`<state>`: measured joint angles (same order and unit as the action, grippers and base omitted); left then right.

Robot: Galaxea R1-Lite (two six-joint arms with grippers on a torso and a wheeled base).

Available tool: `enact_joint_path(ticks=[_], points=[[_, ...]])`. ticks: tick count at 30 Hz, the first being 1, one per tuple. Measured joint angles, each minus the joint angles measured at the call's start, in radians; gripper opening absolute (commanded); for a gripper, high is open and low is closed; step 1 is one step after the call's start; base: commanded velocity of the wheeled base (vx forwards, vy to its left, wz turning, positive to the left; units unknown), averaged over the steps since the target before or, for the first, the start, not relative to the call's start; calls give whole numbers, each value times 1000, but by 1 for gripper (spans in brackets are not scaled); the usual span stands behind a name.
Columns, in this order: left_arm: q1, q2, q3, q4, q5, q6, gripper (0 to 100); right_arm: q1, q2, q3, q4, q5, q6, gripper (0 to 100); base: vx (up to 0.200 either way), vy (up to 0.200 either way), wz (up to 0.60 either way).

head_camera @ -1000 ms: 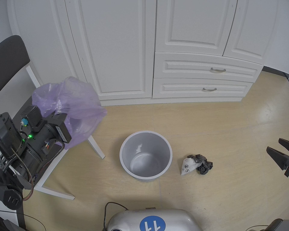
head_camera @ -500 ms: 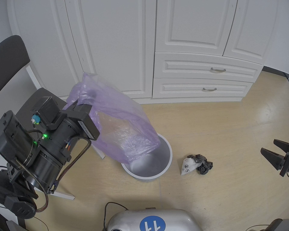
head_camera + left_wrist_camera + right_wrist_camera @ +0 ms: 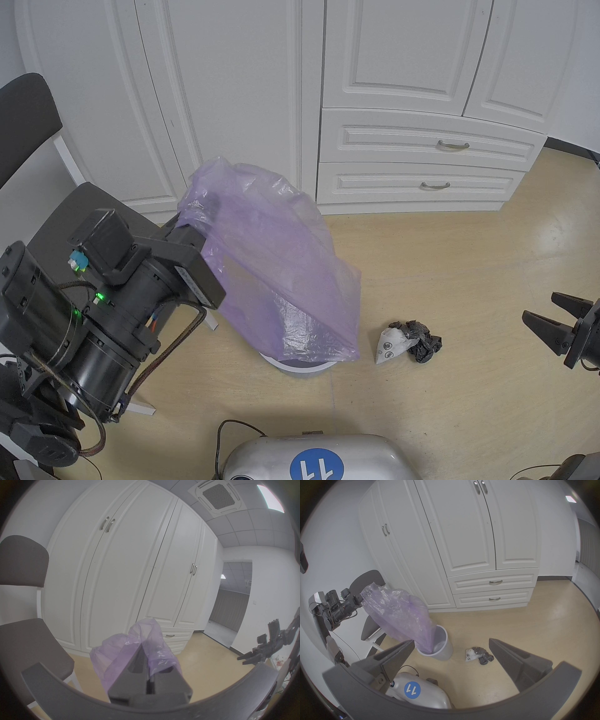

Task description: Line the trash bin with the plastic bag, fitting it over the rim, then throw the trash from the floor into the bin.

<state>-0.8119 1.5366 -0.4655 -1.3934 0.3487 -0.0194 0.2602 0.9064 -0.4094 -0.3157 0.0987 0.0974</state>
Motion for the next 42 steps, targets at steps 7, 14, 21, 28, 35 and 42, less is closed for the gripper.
enact_joint_path(ticks=[7,14,21,28,35,42], points=[[-40,-9,-7,-1,19,2,0,26,37,-5,-66,-65,66,100,0,0,0],[-50,-12,-16,-1,30,6,0,103,133,-26,-201,-237,132,100,0,0,0],[-55,-18,-17,-1,44,10,0,224,243,-93,-249,-307,101,100,0,0,0],[-60,-33,-16,-1,45,12,0,275,304,-77,-266,-306,119,100,0,0,0],[-79,-32,-15,-1,46,12,0,302,377,-43,-335,-299,154,100,0,0,0],[-89,-28,-10,-1,50,11,0,335,426,-7,-408,-299,155,100,0,0,0]])
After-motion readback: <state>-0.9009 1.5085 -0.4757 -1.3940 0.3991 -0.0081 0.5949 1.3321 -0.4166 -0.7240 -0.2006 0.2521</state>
